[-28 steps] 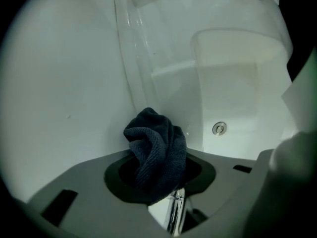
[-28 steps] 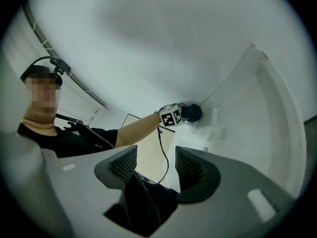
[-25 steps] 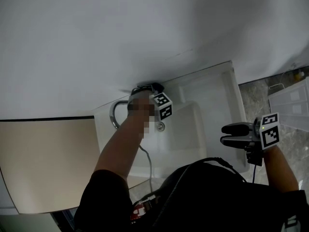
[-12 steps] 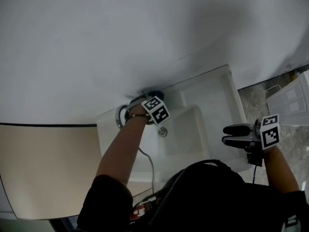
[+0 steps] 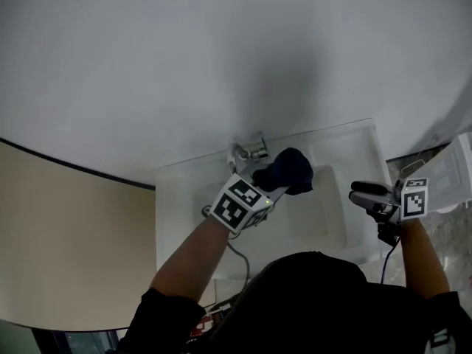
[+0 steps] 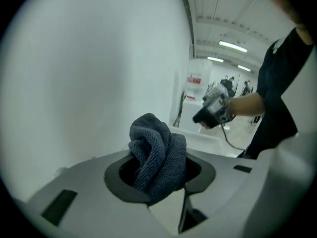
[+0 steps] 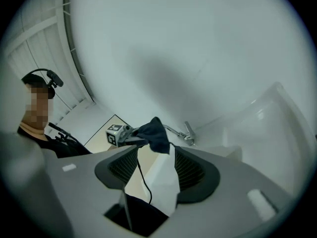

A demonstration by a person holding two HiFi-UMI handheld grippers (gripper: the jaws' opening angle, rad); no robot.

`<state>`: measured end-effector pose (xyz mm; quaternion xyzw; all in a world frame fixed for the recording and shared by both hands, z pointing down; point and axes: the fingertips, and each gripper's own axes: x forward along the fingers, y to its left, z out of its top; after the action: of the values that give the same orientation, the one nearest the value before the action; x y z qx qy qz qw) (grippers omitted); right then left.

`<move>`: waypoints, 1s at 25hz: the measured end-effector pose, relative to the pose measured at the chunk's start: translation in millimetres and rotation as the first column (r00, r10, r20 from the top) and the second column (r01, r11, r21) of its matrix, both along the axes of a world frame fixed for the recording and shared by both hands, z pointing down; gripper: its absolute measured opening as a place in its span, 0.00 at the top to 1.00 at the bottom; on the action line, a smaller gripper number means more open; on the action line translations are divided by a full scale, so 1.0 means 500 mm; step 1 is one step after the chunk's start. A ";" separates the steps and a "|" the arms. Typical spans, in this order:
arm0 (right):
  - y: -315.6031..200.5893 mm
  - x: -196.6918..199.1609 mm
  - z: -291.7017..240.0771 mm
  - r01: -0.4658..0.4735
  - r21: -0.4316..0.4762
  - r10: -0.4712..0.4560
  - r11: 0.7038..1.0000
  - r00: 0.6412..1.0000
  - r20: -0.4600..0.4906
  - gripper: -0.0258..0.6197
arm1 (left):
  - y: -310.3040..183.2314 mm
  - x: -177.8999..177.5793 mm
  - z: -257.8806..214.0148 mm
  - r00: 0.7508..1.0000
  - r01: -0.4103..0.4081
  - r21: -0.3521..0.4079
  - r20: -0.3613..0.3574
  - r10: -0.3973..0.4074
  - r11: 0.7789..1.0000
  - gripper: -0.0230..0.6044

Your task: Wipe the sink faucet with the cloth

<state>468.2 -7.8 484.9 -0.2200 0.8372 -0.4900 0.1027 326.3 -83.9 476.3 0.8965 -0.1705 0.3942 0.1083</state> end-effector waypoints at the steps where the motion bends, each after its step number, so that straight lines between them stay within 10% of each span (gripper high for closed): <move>1: -0.004 -0.002 -0.020 -0.026 0.016 0.026 1.000 1.000 0.006 0.61 | 0.020 -0.003 -0.042 0.998 0.017 -0.008 -0.062 -0.017 1.000 0.74; 5: -0.010 -0.008 -0.100 -0.083 0.110 0.087 0.990 0.996 -0.031 0.66 | 0.077 -0.056 -0.182 0.945 0.140 -0.027 -0.295 -0.141 0.990 0.74; 10: 0.021 -0.015 -0.159 -0.105 0.183 0.125 0.978 0.987 -0.104 0.70 | 0.140 -0.149 -0.276 0.784 0.309 -0.126 -0.527 -0.328 0.943 0.74; 21: 0.021 -0.097 -0.135 -0.215 0.217 0.280 0.952 0.898 -0.341 0.96 | 0.218 -0.399 -0.265 0.590 0.523 -0.182 -0.628 -0.507 0.833 0.74; 25: 0.035 -0.105 -0.138 -0.238 0.228 0.309 0.944 0.882 -0.357 0.96 | 0.243 -0.431 -0.256 0.582 0.533 -0.196 -0.622 -0.525 0.823 0.74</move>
<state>415.6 9.7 416.1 -0.4189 0.8415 -0.3405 0.0225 110.9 37.6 348.4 0.8842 -0.3832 0.0057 0.2672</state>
